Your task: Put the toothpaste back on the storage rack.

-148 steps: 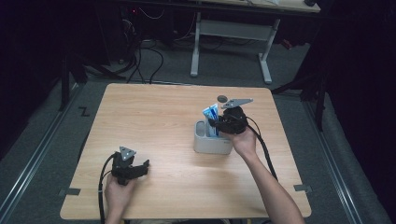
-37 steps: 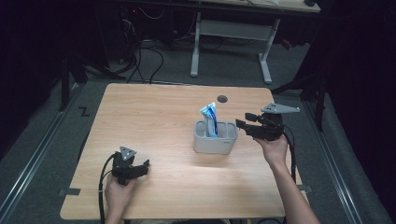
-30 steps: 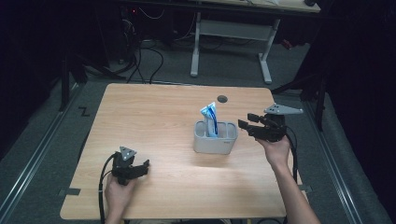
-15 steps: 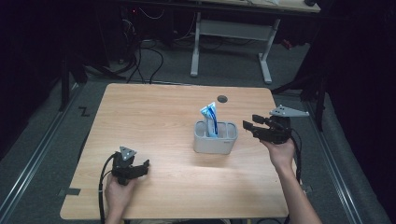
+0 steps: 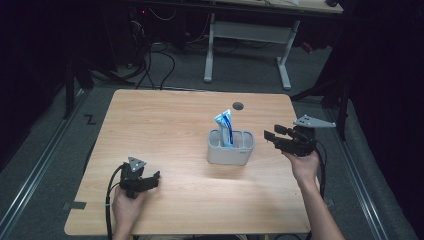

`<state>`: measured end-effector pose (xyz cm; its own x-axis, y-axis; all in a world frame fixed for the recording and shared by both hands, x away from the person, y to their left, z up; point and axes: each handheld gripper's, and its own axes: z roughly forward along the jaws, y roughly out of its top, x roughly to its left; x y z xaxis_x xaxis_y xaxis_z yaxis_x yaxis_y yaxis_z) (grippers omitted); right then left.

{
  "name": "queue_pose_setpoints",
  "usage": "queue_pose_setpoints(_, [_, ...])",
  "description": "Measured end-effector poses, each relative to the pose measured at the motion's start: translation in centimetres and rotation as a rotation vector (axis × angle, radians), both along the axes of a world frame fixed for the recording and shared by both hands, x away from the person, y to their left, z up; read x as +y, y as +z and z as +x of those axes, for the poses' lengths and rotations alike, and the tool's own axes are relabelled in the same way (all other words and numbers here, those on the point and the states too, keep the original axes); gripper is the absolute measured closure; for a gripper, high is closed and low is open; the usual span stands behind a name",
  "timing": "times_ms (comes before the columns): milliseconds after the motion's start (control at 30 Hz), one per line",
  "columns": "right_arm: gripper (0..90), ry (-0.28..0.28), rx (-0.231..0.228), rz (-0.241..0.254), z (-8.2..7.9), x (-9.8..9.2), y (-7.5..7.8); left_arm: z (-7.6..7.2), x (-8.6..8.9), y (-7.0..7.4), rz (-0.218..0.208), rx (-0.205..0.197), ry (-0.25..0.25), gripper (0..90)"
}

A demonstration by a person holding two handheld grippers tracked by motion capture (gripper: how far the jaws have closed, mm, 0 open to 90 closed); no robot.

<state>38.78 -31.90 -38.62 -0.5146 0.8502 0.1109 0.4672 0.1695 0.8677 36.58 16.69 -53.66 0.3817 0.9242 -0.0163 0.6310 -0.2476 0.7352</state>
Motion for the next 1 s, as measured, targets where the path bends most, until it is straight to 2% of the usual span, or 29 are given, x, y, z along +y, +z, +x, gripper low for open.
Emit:
queue_pose_setpoints(333, [45.7, -0.028, -0.001, 0.029, -0.5, -0.9, -0.4, 0.0, 0.0, 0.0, 0.0, 0.0, 0.0, 22.3])
queue_pose_setpoints(1000, [45.7, -0.08, 0.001, 0.051, -1.4, -3.1, -1.0, 0.0, 0.0, 0.0, 0.001, 0.0, 0.0, 22.2])
